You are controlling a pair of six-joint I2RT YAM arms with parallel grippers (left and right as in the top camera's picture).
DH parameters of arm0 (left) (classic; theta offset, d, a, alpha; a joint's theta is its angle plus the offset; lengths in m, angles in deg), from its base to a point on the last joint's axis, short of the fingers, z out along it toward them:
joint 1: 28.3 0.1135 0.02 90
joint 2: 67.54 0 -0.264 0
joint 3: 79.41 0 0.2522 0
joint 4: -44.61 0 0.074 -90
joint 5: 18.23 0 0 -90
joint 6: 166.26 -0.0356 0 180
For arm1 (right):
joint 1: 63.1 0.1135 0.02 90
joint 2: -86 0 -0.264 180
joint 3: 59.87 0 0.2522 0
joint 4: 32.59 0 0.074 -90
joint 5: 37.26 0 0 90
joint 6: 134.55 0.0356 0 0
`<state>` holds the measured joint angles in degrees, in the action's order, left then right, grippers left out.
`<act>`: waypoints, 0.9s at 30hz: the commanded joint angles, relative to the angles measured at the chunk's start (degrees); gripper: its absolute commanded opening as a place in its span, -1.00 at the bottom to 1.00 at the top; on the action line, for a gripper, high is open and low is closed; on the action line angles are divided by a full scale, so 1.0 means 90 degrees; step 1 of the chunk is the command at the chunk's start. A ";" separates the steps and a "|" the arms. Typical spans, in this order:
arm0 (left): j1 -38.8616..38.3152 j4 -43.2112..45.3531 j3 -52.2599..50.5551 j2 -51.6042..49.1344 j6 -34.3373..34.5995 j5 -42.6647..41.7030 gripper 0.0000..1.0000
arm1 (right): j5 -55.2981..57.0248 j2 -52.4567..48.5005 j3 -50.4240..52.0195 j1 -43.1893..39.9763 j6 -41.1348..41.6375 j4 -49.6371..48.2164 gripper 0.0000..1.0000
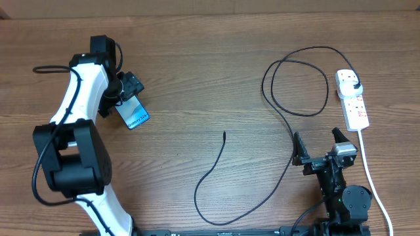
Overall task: Plug charger to phone and switch on socket
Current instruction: 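Close the left gripper on the phone's long sides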
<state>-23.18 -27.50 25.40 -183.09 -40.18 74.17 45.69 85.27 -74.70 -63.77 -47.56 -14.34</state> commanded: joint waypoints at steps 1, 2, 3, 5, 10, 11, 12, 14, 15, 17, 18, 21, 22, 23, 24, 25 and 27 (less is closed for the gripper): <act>0.0010 -0.0172 0.0656 -0.0614 -0.0185 0.0107 1.00 | 0.0017 0.0068 0.0068 0.0036 -0.0007 -0.0029 1.00; 0.0002 -0.0250 0.0821 -0.0748 -0.0202 0.0158 1.00 | 0.0017 0.0068 0.0068 0.0036 -0.0007 -0.0029 1.00; 0.0000 -0.0335 0.0950 -0.0831 -0.0194 0.0209 1.00 | 0.0017 0.0068 0.0068 0.0036 -0.0007 -0.0029 1.00; 0.0000 -0.0396 0.1061 -0.0877 -0.0095 0.0260 1.00 | 0.0017 0.0068 0.0068 0.0036 -0.0007 -0.0029 1.00; 0.0058 -0.0418 0.1052 -0.0867 -0.0005 0.0277 0.99 | 0.0017 0.0068 0.0068 0.0036 -0.0007 -0.0029 1.00; 0.0058 -0.0423 0.1039 -0.0867 -0.0005 0.0279 1.00 | 0.0017 0.0068 0.0068 0.0036 -0.0007 -0.0029 1.00; 0.0058 -0.0423 0.1020 -0.0867 -0.0002 0.0277 0.99 | 0.0017 0.0068 0.0068 0.0036 -0.0007 -0.0029 1.00; 0.0058 -0.0413 0.0993 -0.0867 0.0002 0.0279 1.00 | 0.0017 0.0068 0.0068 0.0036 -0.0007 -0.0029 1.00; 0.0053 -0.0386 0.0952 -0.0869 0.0019 0.0279 1.00 | 0.0017 0.0068 0.0068 0.0036 -0.0007 -0.0029 1.00; 0.0053 -0.0325 0.0867 -0.0869 0.0019 0.0277 0.99 | 0.0017 0.0068 0.0068 0.0036 -0.0007 -0.0029 1.00; 0.0053 -0.0304 0.0821 -0.0869 0.0019 0.0277 1.00 | 0.0017 0.0068 0.0068 0.0036 -0.0007 -0.0029 1.00; 0.0053 -0.0199 0.0682 -0.0869 0.0017 0.0240 1.00 | 0.0017 0.0068 0.0068 0.0036 -0.0007 -0.0029 1.00; 0.0046 -0.0153 0.0644 -0.0869 0.0019 0.0219 0.99 | 0.0017 0.0068 0.0068 0.0036 -0.0007 -0.0029 1.00; 0.0034 -0.0117 0.0610 -0.0869 0.0019 0.0194 0.99 | 0.0017 0.0068 0.0068 0.0036 -0.0007 -0.0029 1.00; 0.0017 -0.0083 0.0576 -0.0869 0.0022 0.0175 0.99 | 0.0017 0.0068 0.0068 0.0036 -0.0007 -0.0029 1.00; 0.0005 -0.0056 0.0544 -0.0869 0.0019 0.0170 1.00 | 0.0017 0.0068 0.0068 0.0036 -0.0007 -0.0029 0.99; -0.0024 -0.0017 0.0474 -0.0869 0.0034 0.0175 0.99 | 0.0017 0.0068 0.0068 0.0036 -0.0007 -0.0029 1.00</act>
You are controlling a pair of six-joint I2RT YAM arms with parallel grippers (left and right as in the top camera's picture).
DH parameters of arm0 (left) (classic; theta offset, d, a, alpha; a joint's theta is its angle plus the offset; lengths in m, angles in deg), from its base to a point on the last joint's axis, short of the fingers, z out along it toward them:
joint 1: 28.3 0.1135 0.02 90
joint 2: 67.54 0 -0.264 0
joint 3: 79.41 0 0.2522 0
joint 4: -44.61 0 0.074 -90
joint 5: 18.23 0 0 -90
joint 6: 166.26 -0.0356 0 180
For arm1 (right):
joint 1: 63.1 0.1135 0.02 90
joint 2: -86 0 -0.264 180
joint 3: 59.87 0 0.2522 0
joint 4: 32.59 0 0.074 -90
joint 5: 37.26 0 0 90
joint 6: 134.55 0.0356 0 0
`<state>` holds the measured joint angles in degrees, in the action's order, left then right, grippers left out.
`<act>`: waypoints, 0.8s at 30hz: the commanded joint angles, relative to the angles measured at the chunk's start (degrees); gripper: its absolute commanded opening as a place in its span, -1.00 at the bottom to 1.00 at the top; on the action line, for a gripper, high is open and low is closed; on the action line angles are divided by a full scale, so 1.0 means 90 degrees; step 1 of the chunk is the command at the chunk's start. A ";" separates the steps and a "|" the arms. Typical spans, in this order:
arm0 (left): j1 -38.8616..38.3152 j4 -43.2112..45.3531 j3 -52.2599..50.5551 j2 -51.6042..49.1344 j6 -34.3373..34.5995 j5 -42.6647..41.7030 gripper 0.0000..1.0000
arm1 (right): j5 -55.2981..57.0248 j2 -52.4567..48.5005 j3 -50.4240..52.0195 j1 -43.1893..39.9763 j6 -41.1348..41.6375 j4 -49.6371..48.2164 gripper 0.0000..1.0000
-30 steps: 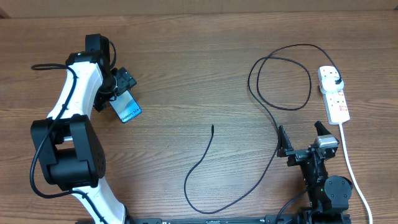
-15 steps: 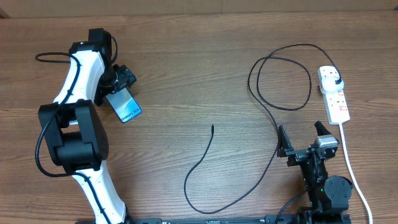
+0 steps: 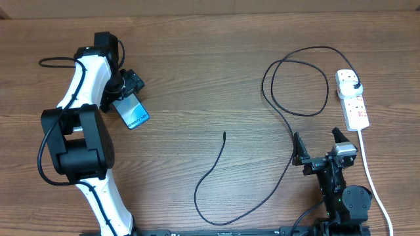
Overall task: Plug charger to phone and switch on socket
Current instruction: 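Close the left gripper on the phone's long sides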
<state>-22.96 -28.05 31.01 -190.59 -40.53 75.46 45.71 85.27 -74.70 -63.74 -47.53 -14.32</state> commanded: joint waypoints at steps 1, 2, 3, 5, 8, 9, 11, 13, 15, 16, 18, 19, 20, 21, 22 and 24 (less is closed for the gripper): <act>-0.0058 0.0066 -0.0187 -0.0036 0.0083 0.0032 1.00 | 0.0015 0.0068 0.0068 0.0034 -0.0010 -0.0032 1.00; -0.0061 0.0085 -0.0214 -0.0044 0.0085 0.0032 1.00 | 0.0015 0.0068 0.0068 0.0034 -0.0010 -0.0032 1.00; -0.0061 0.0102 -0.0233 -0.0046 0.0087 0.0032 0.99 | 0.0015 0.0068 0.0068 0.0034 -0.0010 -0.0032 1.00; -0.0058 0.0131 -0.0265 -0.0046 0.0138 0.0034 0.99 | 0.0015 0.0068 0.0068 0.0034 -0.0010 -0.0032 1.00; -0.0058 0.0138 -0.0294 -0.0049 0.0177 0.0034 1.00 | 0.0015 0.0068 0.0068 0.0034 -0.0010 -0.0032 1.00; -0.0058 0.0148 -0.0313 -0.0049 0.0177 0.0034 1.00 | 0.0015 0.0068 0.0068 0.0034 -0.0010 -0.0032 1.00; -0.0061 0.0158 -0.0321 -0.0049 0.0177 0.0005 1.00 | 0.0015 0.0068 0.0068 0.0034 -0.0010 -0.0032 1.00; -0.0061 0.0214 -0.0340 -0.0049 0.0177 -0.0036 1.00 | 0.0015 0.0068 0.0068 0.0034 -0.0010 -0.0032 1.00; -0.0061 0.0250 -0.0359 -0.0049 0.0175 -0.0034 0.99 | 0.0015 0.0068 0.0068 0.0034 -0.0010 -0.0032 1.00; -0.0061 0.0267 -0.0384 -0.0049 0.0172 -0.0032 0.99 | 0.0015 0.0068 0.0068 0.0034 -0.0010 -0.0032 1.00; -0.0061 0.0299 -0.0452 -0.0049 0.0172 -0.0034 1.00 | 0.0015 0.0068 0.0068 0.0034 -0.0010 -0.0034 1.00; -0.0061 0.0342 -0.0505 -0.0049 0.0172 -0.0034 1.00 | 0.0015 0.0068 0.0068 0.0034 -0.0010 -0.0032 1.00; -0.0061 0.0413 -0.0571 -0.0049 0.0172 -0.0044 0.99 | 0.0015 0.0068 0.0068 0.0034 -0.0010 -0.0032 1.00; -0.0061 0.0505 -0.0651 -0.0049 0.0175 -0.0087 0.99 | 0.0015 0.0068 0.0068 0.0034 -0.0010 -0.0032 1.00; -0.0061 0.0561 -0.0697 -0.0049 0.0172 -0.0109 0.99 | 0.0015 0.0068 0.0068 0.0034 -0.0010 -0.0032 1.00; -0.0061 0.0605 -0.0746 -0.0049 0.0172 -0.0107 0.99 | 0.0015 0.0068 0.0068 0.0034 -0.0010 -0.0032 1.00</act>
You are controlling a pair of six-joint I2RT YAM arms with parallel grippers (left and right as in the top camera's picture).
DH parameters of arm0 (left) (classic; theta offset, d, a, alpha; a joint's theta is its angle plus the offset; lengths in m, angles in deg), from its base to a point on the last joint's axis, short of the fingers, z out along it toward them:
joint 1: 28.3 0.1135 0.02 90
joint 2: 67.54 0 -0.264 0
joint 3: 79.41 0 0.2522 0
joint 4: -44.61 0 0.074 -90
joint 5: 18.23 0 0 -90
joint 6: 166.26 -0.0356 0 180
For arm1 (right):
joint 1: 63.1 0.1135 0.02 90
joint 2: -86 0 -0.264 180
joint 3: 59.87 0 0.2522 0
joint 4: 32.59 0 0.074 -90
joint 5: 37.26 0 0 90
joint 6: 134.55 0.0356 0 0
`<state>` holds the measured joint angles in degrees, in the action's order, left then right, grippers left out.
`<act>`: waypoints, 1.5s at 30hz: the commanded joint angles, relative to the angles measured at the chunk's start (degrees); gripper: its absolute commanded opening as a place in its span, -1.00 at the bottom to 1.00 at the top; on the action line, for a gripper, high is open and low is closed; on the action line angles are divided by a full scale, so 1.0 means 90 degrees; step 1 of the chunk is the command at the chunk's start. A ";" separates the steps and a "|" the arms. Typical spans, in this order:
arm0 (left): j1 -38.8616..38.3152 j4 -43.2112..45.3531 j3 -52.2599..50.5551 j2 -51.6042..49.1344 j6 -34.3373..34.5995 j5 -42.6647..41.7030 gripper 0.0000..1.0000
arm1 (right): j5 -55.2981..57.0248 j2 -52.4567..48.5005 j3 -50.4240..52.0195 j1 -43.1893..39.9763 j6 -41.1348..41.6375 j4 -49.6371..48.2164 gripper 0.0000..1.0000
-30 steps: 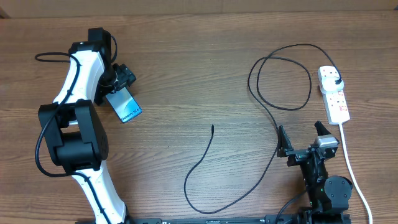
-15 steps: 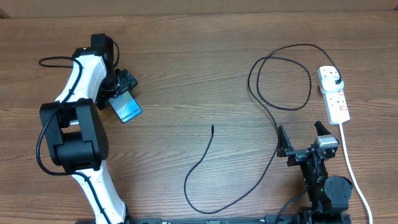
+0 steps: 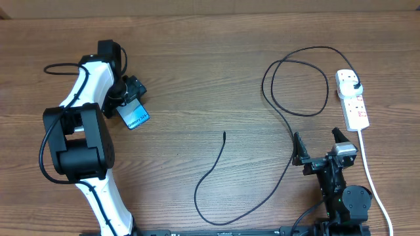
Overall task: Plug charger to phone and switch on socket
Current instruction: 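Close the left gripper on the phone's long sides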
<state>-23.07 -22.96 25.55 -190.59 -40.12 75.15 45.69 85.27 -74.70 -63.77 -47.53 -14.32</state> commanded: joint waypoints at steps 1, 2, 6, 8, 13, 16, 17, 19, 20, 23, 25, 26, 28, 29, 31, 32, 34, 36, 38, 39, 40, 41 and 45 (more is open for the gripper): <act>-0.0049 0.0036 -0.0143 -0.0049 0.0126 -0.0073 1.00 | 0.0017 0.0068 0.0068 0.0036 -0.0010 -0.0032 1.00; -0.0049 0.0036 -0.0146 -0.0049 0.0124 -0.0073 0.99 | 0.0017 0.0068 0.0068 0.0036 -0.0010 -0.0032 1.00; -0.0049 0.0075 -0.0148 -0.0049 0.0124 -0.0073 1.00 | 0.0017 0.0068 0.0068 0.0036 -0.0010 -0.0032 1.00; -0.0049 0.0078 -0.0153 -0.0049 0.0124 -0.0070 1.00 | 0.0017 0.0068 0.0068 0.0036 -0.0010 -0.0032 1.00; -0.0049 0.0194 -0.0226 -0.0049 0.0124 -0.0051 0.99 | 0.0017 0.0068 0.0068 0.0036 -0.0010 -0.0032 1.00; -0.0049 0.0330 -0.0323 -0.0049 0.0124 -0.0058 1.00 | 0.0017 0.0068 0.0068 0.0036 -0.0010 -0.0032 1.00; -0.0049 0.0340 -0.0342 -0.0049 0.0124 -0.0073 0.99 | 0.0017 0.0068 0.0068 0.0036 -0.0010 -0.0032 1.00; -0.0049 0.0345 -0.0381 -0.0049 0.0124 -0.0107 1.00 | 0.0017 0.0068 0.0068 0.0036 -0.0010 -0.0032 1.00; -0.0049 0.0340 -0.0386 -0.0049 0.0121 -0.0143 0.99 | 0.0017 0.0068 0.0068 0.0036 -0.0010 -0.0032 1.00; -0.0049 0.0357 -0.0391 -0.0049 0.0104 -0.0189 1.00 | 0.0017 0.0068 0.0068 0.0036 -0.0010 -0.0032 1.00; -0.0049 0.0362 -0.0391 -0.0049 0.0104 -0.0189 1.00 | 0.0017 0.0068 0.0068 0.0036 -0.0010 -0.0032 1.00; -0.0049 0.0364 -0.0393 -0.0049 0.0104 -0.0189 1.00 | 0.0017 0.0068 0.0068 0.0036 -0.0010 -0.0032 1.00; -0.0049 0.0369 -0.0403 -0.0049 0.0104 -0.0189 1.00 | 0.0017 0.0068 0.0068 0.0036 -0.0010 -0.0032 1.00; -0.0049 0.0372 -0.0403 -0.0049 0.0107 -0.0189 1.00 | 0.0017 0.0068 0.0068 0.0036 -0.0010 -0.0032 1.00; -0.0049 0.0376 -0.0403 -0.0049 0.0107 -0.0189 1.00 | 0.0017 0.0068 0.0068 0.0036 -0.0010 -0.0032 1.00; -0.0049 0.0376 -0.0403 -0.0049 0.0104 -0.0189 1.00 | 0.0017 0.0068 0.0068 0.0036 -0.0010 -0.0032 1.00; -0.0049 0.0374 -0.0403 -0.0049 0.0104 -0.0189 0.99 | 0.0017 0.0068 0.0068 0.0036 -0.0010 -0.0032 1.00; -0.0049 0.0372 -0.0410 -0.0049 0.0104 -0.0189 1.00 | 0.0017 0.0068 0.0068 0.0036 -0.0010 -0.0032 1.00; -0.0049 0.0369 -0.0415 -0.0049 0.0104 -0.0189 1.00 | 0.0017 0.0068 0.0068 0.0036 -0.0010 -0.0032 1.00; -0.0049 0.0369 -0.0415 -0.0049 0.0107 -0.0189 1.00 | 0.0017 0.0068 0.0068 0.0036 -0.0010 -0.0032 1.00; -0.0049 0.0369 -0.0415 -0.0049 0.0107 -0.0189 0.99 | 0.0017 0.0068 0.0068 0.0036 -0.0010 -0.0032 1.00; -0.0049 0.0369 -0.0415 -0.0049 0.0107 -0.0189 1.00 | 0.0017 0.0068 0.0068 0.0036 -0.0010 -0.0032 1.00; -0.0049 0.0372 -0.0415 -0.0049 0.0104 -0.0185 1.00 | 0.0017 0.0068 0.0068 0.0036 -0.0010 -0.0032 1.00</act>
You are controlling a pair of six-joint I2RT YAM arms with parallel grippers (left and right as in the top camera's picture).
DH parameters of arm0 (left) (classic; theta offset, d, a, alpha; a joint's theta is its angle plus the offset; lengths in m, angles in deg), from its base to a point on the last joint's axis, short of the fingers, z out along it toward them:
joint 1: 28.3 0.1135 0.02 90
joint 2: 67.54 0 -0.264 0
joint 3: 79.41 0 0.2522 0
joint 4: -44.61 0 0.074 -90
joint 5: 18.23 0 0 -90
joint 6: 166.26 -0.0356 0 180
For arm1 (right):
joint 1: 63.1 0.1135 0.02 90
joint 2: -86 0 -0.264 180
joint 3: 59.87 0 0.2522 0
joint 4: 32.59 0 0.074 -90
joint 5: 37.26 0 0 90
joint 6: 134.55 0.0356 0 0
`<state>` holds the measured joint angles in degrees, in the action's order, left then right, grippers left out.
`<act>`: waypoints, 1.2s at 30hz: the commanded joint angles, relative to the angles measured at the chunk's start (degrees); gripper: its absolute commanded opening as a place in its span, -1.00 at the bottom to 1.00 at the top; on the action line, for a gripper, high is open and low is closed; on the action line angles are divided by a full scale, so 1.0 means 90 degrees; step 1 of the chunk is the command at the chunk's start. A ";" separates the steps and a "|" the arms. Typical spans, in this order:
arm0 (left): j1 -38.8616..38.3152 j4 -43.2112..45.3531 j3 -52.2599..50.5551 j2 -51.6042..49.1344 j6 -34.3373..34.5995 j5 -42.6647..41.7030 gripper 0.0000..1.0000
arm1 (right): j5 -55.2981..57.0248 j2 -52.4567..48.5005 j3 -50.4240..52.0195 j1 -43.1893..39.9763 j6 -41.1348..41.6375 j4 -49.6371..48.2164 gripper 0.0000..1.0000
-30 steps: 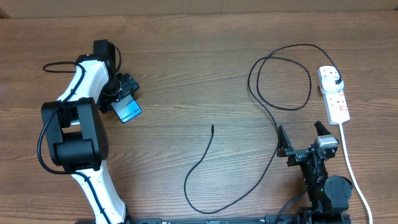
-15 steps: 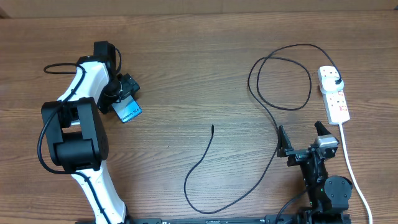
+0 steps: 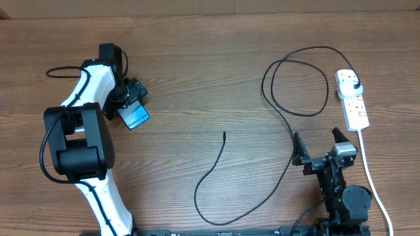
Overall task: Plug charger to phone and switch on socket
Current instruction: 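Close the left gripper on the phone's long sides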
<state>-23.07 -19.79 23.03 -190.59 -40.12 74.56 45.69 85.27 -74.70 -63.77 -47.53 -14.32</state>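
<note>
The phone (image 3: pixel 136 118), blue-faced, lies tilted on the table at the left. My left gripper (image 3: pixel 133 92) sits over its far end and hides that end. Whether the fingers grip the phone does not show. The black charger cable (image 3: pixel 211 164) runs from a plug (image 3: pixel 353 82) in the white socket strip (image 3: pixel 356 110), loops at the right, sweeps down and ends in a free tip (image 3: pixel 224 134) mid-table. My right gripper (image 3: pixel 319 145) stands open near the front right, with the cable passing just left of its left finger.
A white mains lead (image 3: pixel 373 177) runs from the socket strip down the right side, close to the right arm's base (image 3: pixel 344 200). The left arm's white links (image 3: pixel 82 98) and black base joint (image 3: pixel 75 147) fill the table's left side.
The left arm's links have shifted very slightly, and its gripper stays on the phone's far end. Phone, cable, socket strip and right gripper are where they were.
At first my left gripper was over the phone's far end, with the arm's elbow set further left. The arm then stood more to the right and higher, its gripper still on the phone. The phone, the cable tip and the open right gripper have kept their places throughout.
</note>
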 commanded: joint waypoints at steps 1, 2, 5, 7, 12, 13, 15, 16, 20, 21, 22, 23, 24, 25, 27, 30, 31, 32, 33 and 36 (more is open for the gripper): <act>-0.0049 0.0019 -0.0136 -0.0049 0.0107 -0.0121 0.99 | 0.0017 0.0068 0.0068 0.0036 -0.0010 -0.0032 1.00; -0.0049 0.0019 -0.0136 -0.0049 0.0107 -0.0121 0.99 | 0.0017 0.0068 0.0068 0.0036 -0.0010 -0.0032 1.00; -0.0049 0.0019 -0.0136 -0.0049 0.0107 -0.0121 1.00 | 0.0017 0.0068 0.0068 0.0036 -0.0010 -0.0032 1.00; -0.0049 0.0017 -0.0136 -0.0049 0.0104 -0.0121 0.97 | 0.0017 0.0068 0.0068 0.0036 -0.0010 -0.0032 1.00; -0.0049 0.0017 -0.0136 -0.0049 0.0107 -0.0124 0.91 | 0.0017 0.0068 0.0068 0.0036 -0.0010 -0.0032 1.00; -0.0049 0.0017 -0.0136 -0.0049 0.0107 -0.0124 0.89 | 0.0017 0.0068 0.0068 0.0036 -0.0010 -0.0032 1.00; -0.0049 0.0019 -0.0136 -0.0049 0.0107 -0.0124 0.87 | 0.0017 0.0068 0.0068 0.0036 -0.0010 -0.0032 1.00; -0.0049 0.0017 -0.0136 -0.0049 0.0107 -0.0124 0.87 | 0.0017 0.0068 0.0068 0.0036 -0.0010 -0.0032 1.00; -0.0049 0.0017 -0.0136 -0.0049 0.0107 -0.0124 0.86 | 0.0017 0.0068 0.0068 0.0036 -0.0010 -0.0032 1.00; -0.0049 0.0017 -0.0136 -0.0049 0.0107 -0.0124 0.86 | 0.0017 0.0068 0.0068 0.0036 -0.0010 -0.0032 1.00; -0.0049 0.0017 -0.0136 -0.0049 0.0107 -0.0124 0.86 | 0.0017 0.0068 0.0068 0.0036 -0.0010 -0.0032 1.00; -0.0049 0.0017 -0.0136 -0.0049 0.0107 -0.0124 0.85 | 0.0017 0.0068 0.0068 0.0036 -0.0010 -0.0032 1.00; -0.0049 0.0017 -0.0136 -0.0049 0.0107 -0.0124 0.83 | 0.0017 0.0068 0.0068 0.0036 -0.0010 -0.0032 1.00; -0.0049 0.0017 -0.0136 -0.0049 0.0107 -0.0124 0.82 | 0.0017 0.0068 0.0068 0.0036 -0.0010 -0.0032 1.00; -0.0049 0.0015 -0.0136 -0.0049 0.0107 -0.0124 0.79 | 0.0017 0.0068 0.0068 0.0036 -0.0010 -0.0032 1.00; -0.0049 0.0015 -0.0136 -0.0049 0.0107 -0.0124 0.77 | 0.0017 0.0068 0.0068 0.0036 -0.0010 -0.0032 1.00; -0.0049 0.0017 -0.0136 -0.0049 0.0107 -0.0124 0.76 | 0.0017 0.0068 0.0068 0.0036 -0.0010 -0.0032 1.00; -0.0049 0.0015 -0.0136 -0.0049 0.0104 -0.0124 0.75 | 0.0017 0.0068 0.0068 0.0036 -0.0010 -0.0032 1.00; -0.0049 0.0015 -0.0136 -0.0049 0.0104 -0.0124 0.75 | 0.0017 0.0068 0.0068 0.0036 -0.0010 -0.0032 1.00; -0.0049 0.0015 -0.0136 -0.0049 0.0107 -0.0124 0.75 | 0.0017 0.0068 0.0068 0.0036 -0.0010 -0.0032 1.00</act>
<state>-23.07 -19.77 22.99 -190.59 -40.12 74.56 45.67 85.27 -74.70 -63.74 -47.56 -14.30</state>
